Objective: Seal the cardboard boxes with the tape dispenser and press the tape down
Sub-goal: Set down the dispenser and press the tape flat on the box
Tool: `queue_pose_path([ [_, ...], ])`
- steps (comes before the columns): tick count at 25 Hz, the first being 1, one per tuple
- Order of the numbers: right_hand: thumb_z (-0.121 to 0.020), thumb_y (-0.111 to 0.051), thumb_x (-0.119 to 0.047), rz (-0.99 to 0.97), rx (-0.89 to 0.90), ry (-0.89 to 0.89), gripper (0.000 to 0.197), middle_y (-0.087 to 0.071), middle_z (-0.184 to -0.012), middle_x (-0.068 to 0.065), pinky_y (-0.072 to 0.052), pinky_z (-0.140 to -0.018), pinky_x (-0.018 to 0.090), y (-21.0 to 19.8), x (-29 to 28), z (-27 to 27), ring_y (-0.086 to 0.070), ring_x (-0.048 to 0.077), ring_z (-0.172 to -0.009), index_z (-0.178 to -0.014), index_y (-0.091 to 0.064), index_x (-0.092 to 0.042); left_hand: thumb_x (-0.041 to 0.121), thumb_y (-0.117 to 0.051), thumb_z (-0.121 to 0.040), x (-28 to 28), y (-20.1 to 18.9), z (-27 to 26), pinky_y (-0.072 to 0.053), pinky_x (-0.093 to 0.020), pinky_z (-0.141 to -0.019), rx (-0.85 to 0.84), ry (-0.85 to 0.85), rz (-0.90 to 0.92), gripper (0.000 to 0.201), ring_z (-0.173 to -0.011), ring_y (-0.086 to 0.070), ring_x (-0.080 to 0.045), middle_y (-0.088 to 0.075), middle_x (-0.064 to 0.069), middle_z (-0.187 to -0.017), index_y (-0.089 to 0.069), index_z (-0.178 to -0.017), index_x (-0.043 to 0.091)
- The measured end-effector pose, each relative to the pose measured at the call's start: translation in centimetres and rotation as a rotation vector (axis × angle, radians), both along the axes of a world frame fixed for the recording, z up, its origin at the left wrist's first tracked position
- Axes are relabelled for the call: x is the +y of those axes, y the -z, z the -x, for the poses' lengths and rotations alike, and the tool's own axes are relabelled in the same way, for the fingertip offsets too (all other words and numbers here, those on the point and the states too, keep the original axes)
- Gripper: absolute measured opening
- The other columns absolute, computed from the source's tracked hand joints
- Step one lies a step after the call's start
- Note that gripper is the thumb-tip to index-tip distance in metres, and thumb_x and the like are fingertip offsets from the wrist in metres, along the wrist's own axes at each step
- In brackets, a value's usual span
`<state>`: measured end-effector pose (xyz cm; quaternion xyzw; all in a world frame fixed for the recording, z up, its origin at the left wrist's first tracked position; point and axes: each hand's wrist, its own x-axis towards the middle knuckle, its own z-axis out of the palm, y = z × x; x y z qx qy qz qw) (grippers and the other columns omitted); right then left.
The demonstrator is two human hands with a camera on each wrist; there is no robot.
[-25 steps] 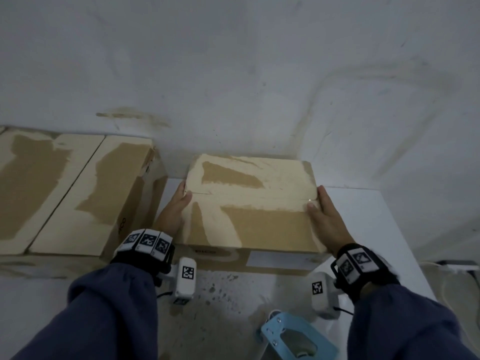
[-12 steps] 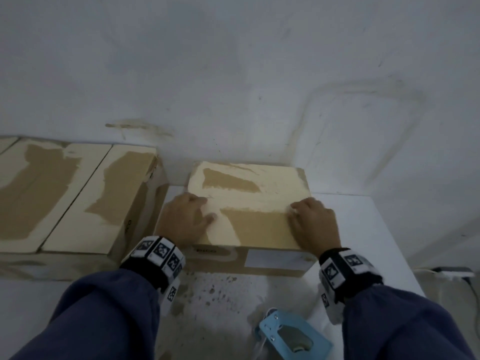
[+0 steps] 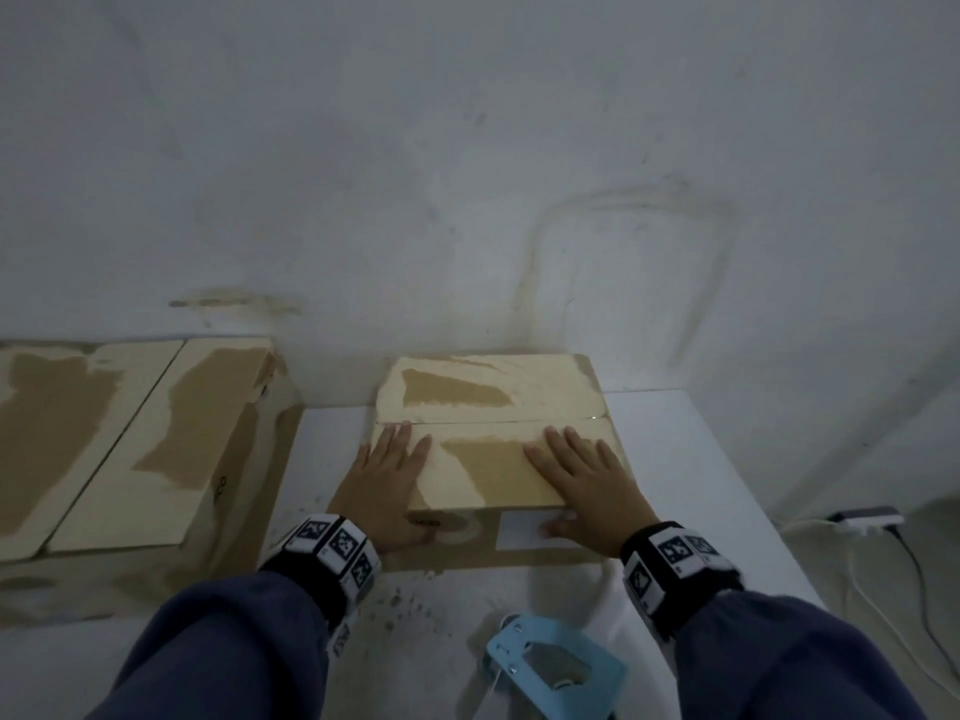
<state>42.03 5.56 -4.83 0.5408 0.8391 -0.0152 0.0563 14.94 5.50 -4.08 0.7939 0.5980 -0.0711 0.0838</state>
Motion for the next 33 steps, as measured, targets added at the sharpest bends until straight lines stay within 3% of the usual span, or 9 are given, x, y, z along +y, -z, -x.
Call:
queue_pose_path([
  [6, -0.053, -0.080, -0.054, -0.006, 0.018, 0.126, 0.111, -0.042, -0.147, 0.015, -0.042, -0.094, 0.060, -0.4, 0.7, -8.0, -0.044, 0.040, -0.130, -0.142, -0.019, -0.028, 0.066, -0.054, -0.075, 2.6, 0.0, -8.7, 0.003, -0.044, -0.118, -0.038, 0.040, 0.004, 0.111, -0.146, 0.013, -0.028, 0.018, -0.011, -0.157, 0.012, -0.149, 0.017],
  [8, -0.065, -0.076, -0.048, -0.010, 0.034, 0.170, 0.106, -0.026, -0.155, 0.013, -0.030, -0.104, 0.061, -0.9, 1.6, -10.8, -0.027, 0.040, -0.140, -0.147, -0.011, -0.030, 0.065, -0.055, -0.076, 3.8, -0.1, -12.3, 0.003, -0.044, -0.118, -0.036, 0.040, 0.017, 0.110, -0.146, 0.014, -0.029, 0.018, -0.012, -0.157, 0.012, -0.149, 0.016],
  [11, -0.081, -0.064, -0.043, 0.022, 0.025, 0.190, 0.096, 0.003, -0.160, 0.006, -0.011, -0.115, 0.054, -1.2, 3.3, -14.0, 0.001, 0.032, -0.147, -0.150, 0.001, -0.029, 0.064, -0.057, -0.076, 5.7, -0.3, -15.8, 0.004, -0.044, -0.118, -0.015, 0.033, 0.030, 0.111, -0.146, 0.015, -0.029, 0.019, -0.012, -0.157, 0.013, -0.148, 0.017],
  [20, -0.080, -0.064, -0.046, 0.039, 0.013, 0.141, 0.096, 0.003, -0.160, 0.003, -0.009, -0.115, 0.054, -1.1, 6.2, -17.2, 0.002, 0.028, -0.147, -0.150, 0.000, -0.032, 0.067, -0.058, -0.074, 7.0, -0.1, -18.7, 0.005, -0.044, -0.118, -0.018, -0.016, 0.039, 0.114, -0.145, 0.015, -0.030, 0.019, -0.012, -0.157, 0.013, -0.148, 0.017],
  [24, -0.079, -0.060, -0.049, 0.089, 0.025, 0.178, 0.097, 0.005, -0.160, 0.005, -0.008, -0.114, 0.058, -2.4, 5.4, -15.0, 0.005, 0.028, -0.147, -0.150, 0.002, -0.024, 0.065, -0.060, -0.074, 6.7, -1.1, -18.2, 0.003, -0.043, -0.118, -0.093, -0.019, 0.059, 0.109, -0.147, 0.011, -0.025, 0.013, -0.008, -0.158, 0.003, -0.150, 0.019],
  [27, -0.076, -0.044, -0.061, 0.084, 0.038, 0.085, 0.097, 0.006, -0.160, 0.006, -0.004, -0.113, 0.058, -3.9, 4.6, -10.5, 0.008, 0.026, -0.147, -0.150, 0.001, -0.018, 0.063, -0.059, -0.076, 5.9, -2.1, -16.3, 0.001, -0.044, -0.119, -0.188, -0.015, 0.049, 0.099, -0.147, 0.005, -0.020, 0.002, -0.003, -0.160, -0.010, -0.150, 0.021],
  [29, -0.077, -0.032, -0.062, 0.068, 0.019, -0.022, 0.090, 0.006, -0.160, 0.006, -0.003, -0.114, 0.057, -4.6, 4.4, -6.5, 0.009, 0.025, -0.147, -0.150, -0.005, -0.017, 0.060, -0.061, -0.077, 5.0, -2.5, -13.5, -0.001, -0.043, -0.119, -0.263, -0.061, 0.015, 0.092, -0.147, 0.000, -0.017, -0.005, -0.001, -0.160, -0.017, -0.149, 0.023],
  [31, -0.088, -0.040, -0.051, 0.066, 0.042, -0.121, 0.075, 0.001, -0.161, 0.006, -0.002, -0.115, 0.055, -4.9, 4.3, -1.8, 0.007, 0.024, -0.147, -0.149, -0.014, -0.017, 0.059, -0.060, -0.078, 3.8, -2.8, -9.5, -0.003, -0.042, -0.118, -0.317, -0.134, -0.028, 0.086, -0.147, -0.005, -0.015, -0.011, 0.001, -0.159, -0.023, -0.148, 0.025],
  [33, -0.092, -0.041, -0.050, 0.090, 0.082, -0.212, 0.068, -0.004, -0.161, 0.003, -0.001, -0.116, 0.052, -4.8, 4.0, 3.8, 0.005, 0.022, -0.148, -0.148, -0.019, -0.019, 0.066, -0.055, -0.075, 2.2, -3.0, -4.0, -0.006, -0.042, -0.119, -0.331, -0.215, -0.063, 0.088, -0.147, -0.009, -0.015, -0.014, 0.002, -0.158, -0.026, -0.147, 0.026],
])
